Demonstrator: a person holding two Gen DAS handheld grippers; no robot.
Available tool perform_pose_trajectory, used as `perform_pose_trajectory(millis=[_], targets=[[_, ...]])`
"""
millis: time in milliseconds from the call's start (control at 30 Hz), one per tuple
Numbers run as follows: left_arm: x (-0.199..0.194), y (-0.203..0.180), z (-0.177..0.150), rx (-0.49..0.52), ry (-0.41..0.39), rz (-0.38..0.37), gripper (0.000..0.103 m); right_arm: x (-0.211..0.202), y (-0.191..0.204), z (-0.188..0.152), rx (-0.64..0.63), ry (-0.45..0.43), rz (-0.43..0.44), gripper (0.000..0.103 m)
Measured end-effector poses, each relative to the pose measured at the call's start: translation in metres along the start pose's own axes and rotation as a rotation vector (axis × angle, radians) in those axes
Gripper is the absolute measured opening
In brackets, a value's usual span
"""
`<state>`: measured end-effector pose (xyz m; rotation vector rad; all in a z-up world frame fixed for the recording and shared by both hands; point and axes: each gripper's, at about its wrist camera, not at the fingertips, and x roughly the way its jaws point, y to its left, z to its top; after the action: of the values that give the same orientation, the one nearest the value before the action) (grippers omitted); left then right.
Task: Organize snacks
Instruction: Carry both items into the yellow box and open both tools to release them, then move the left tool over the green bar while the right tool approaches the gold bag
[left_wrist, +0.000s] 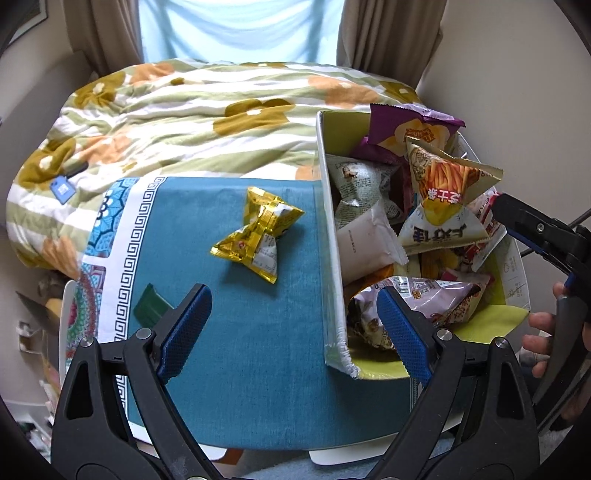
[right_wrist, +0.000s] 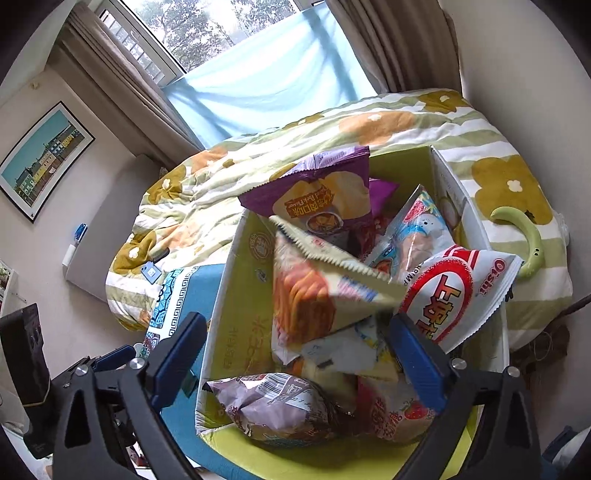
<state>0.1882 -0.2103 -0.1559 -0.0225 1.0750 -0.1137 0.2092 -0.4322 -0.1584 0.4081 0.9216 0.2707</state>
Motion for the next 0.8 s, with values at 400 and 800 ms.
perform_pose_trajectory(millis=[400, 800], targets=[[-0.034, 0.032, -0.019, -0.094, -0.055, 0.002, 0.09, -0.043, 0.033, -0.022, -0.123, -0.044, 0.023, 0.1], [-0.04, 0.077, -0.049, -0.222, -0.038, 0.127, 0.09, -0.04, 0.086, -0.033, -0.268, -0.063, 0.052, 0.1]])
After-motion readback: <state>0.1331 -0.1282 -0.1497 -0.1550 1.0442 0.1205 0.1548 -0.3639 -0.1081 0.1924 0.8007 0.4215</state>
